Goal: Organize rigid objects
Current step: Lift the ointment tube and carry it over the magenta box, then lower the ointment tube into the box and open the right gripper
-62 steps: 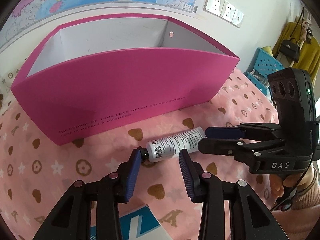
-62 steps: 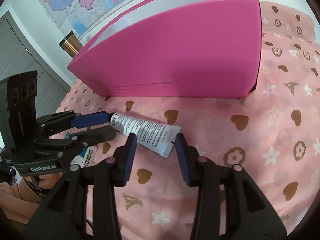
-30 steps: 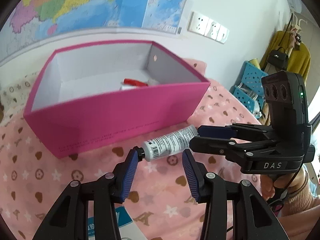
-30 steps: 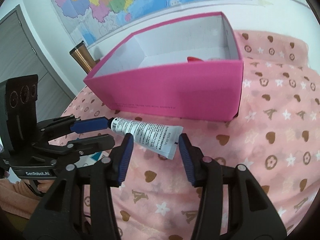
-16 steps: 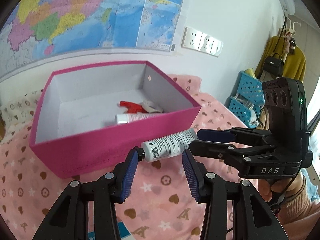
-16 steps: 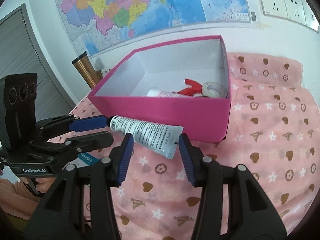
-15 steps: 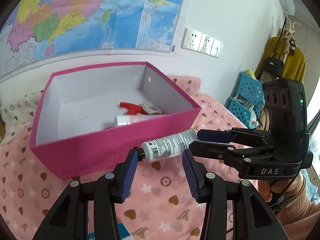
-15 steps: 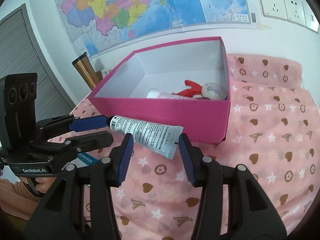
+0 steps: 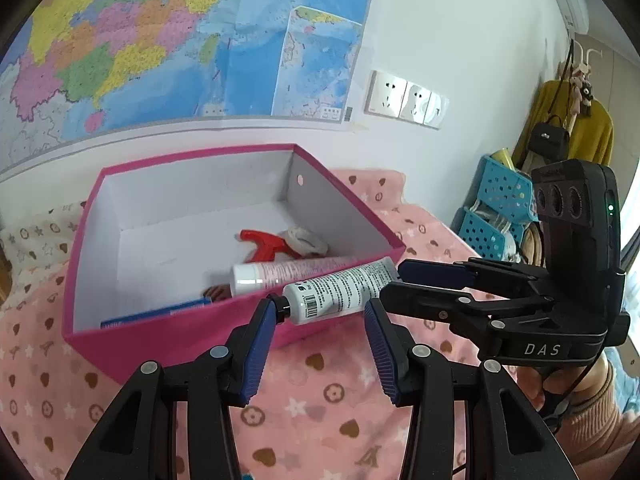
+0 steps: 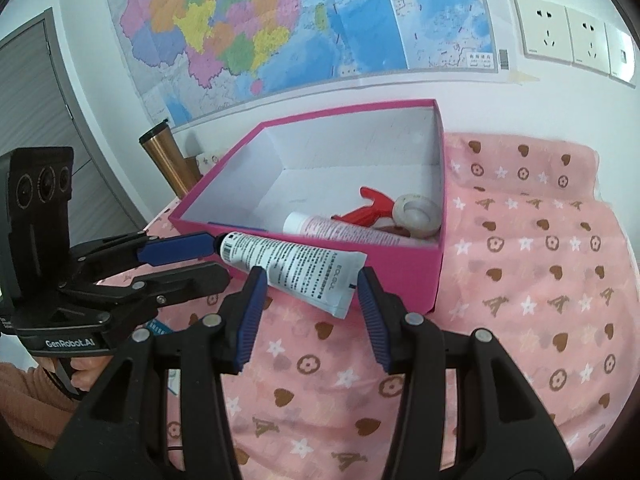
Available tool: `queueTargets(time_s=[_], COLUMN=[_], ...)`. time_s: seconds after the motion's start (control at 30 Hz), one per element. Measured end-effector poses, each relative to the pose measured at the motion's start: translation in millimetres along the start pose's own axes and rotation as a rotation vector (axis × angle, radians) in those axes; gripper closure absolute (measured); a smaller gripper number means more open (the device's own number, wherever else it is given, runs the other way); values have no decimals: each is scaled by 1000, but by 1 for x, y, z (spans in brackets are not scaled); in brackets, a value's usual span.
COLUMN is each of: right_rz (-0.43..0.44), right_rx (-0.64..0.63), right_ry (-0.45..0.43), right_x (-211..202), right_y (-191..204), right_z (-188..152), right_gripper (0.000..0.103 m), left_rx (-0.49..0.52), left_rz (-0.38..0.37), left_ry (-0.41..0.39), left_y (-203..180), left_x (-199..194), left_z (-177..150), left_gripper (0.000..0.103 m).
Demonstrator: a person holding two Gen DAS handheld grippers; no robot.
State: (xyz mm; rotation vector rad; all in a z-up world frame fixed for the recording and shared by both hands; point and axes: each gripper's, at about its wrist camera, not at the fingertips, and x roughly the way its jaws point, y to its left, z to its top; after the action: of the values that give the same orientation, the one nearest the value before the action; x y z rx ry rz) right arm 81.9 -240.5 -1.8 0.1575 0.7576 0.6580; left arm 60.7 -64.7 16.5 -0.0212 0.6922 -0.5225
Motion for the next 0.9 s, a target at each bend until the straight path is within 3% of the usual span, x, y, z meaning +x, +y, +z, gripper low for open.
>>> queueTargets(time_s=[0.33, 0.9], right_rz=[-32, -71], right_rx=[-36, -12], right_ry=[-40, 9], right_x=[3, 41], right_y=[-5, -28], right_z=[28, 46], right_gripper=[53, 53], left_rx=[-22, -58], left_rz=[7, 22], left_ry=[5, 83], left_y=[9, 27], left_x=[16, 63], left_z=[22, 36], left_gripper=[57, 59])
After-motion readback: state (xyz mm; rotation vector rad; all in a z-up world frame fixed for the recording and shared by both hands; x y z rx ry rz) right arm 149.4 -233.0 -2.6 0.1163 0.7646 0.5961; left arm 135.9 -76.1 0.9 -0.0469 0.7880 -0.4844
